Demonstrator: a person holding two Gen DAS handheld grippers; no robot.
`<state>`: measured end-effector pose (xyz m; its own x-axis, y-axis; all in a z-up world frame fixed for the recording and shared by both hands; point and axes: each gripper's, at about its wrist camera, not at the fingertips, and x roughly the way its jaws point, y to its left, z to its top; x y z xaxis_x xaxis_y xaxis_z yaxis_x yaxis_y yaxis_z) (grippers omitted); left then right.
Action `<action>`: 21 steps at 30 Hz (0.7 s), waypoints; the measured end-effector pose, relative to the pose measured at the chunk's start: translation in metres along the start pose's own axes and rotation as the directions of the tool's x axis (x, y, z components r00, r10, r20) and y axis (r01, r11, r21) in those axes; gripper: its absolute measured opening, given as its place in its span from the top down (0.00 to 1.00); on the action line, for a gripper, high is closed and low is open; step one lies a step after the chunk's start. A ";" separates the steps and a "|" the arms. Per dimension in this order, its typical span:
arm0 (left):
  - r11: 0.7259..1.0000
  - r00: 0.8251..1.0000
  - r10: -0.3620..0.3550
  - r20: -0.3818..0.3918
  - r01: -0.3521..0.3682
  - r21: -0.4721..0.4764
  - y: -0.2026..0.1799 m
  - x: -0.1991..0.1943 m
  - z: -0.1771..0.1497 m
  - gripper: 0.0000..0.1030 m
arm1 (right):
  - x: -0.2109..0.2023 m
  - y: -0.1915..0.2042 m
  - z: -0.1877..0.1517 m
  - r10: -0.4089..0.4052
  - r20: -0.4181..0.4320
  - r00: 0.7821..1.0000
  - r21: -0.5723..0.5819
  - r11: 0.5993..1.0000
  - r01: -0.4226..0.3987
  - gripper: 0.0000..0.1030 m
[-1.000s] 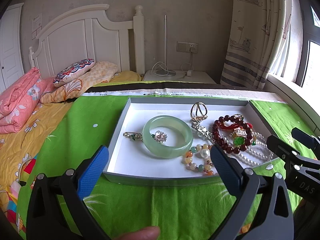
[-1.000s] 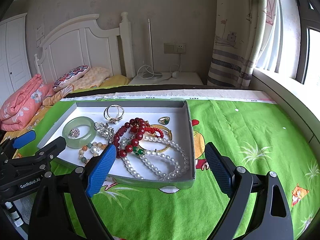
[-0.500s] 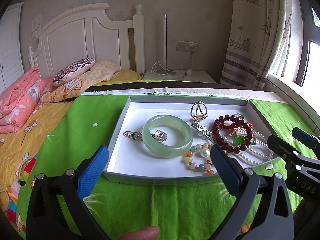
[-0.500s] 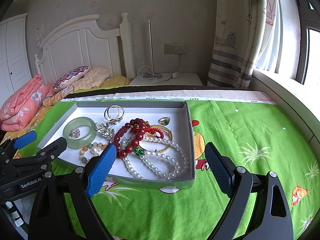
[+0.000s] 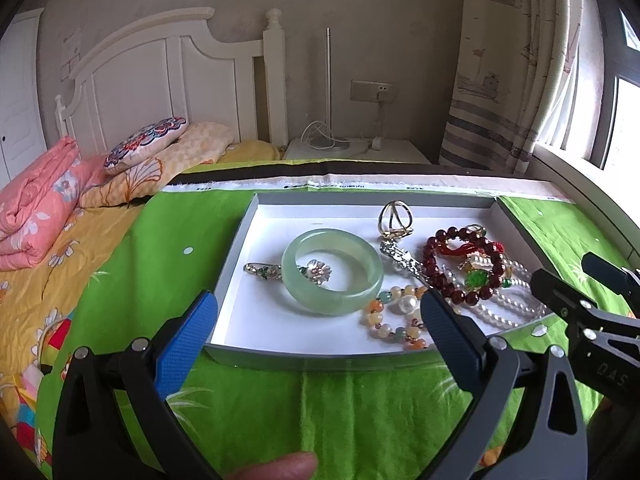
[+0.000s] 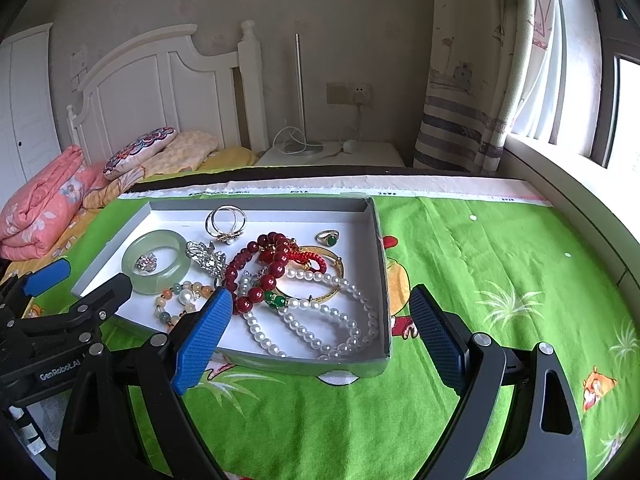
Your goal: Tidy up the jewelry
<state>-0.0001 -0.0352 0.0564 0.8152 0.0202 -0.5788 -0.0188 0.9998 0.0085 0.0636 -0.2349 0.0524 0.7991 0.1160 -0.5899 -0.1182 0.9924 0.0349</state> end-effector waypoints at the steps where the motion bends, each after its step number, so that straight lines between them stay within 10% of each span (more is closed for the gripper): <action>1: 1.000 1.000 -0.001 0.003 0.001 0.003 -0.001 -0.001 -0.001 0.02 | 0.000 0.000 0.000 -0.002 -0.002 1.000 -0.001 1.000 0.002 0.16; 21: 1.000 1.000 -0.004 -0.028 0.004 -0.024 0.007 0.004 0.004 0.02 | 0.002 0.002 -0.003 0.017 -0.008 1.000 -0.013 1.000 -0.017 0.16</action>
<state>0.0057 -0.0283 0.0575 0.7988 0.0158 -0.6014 -0.0296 0.9995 -0.0131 0.0633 -0.2324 0.0492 0.7923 0.1320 -0.5956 -0.1392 0.9897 0.0341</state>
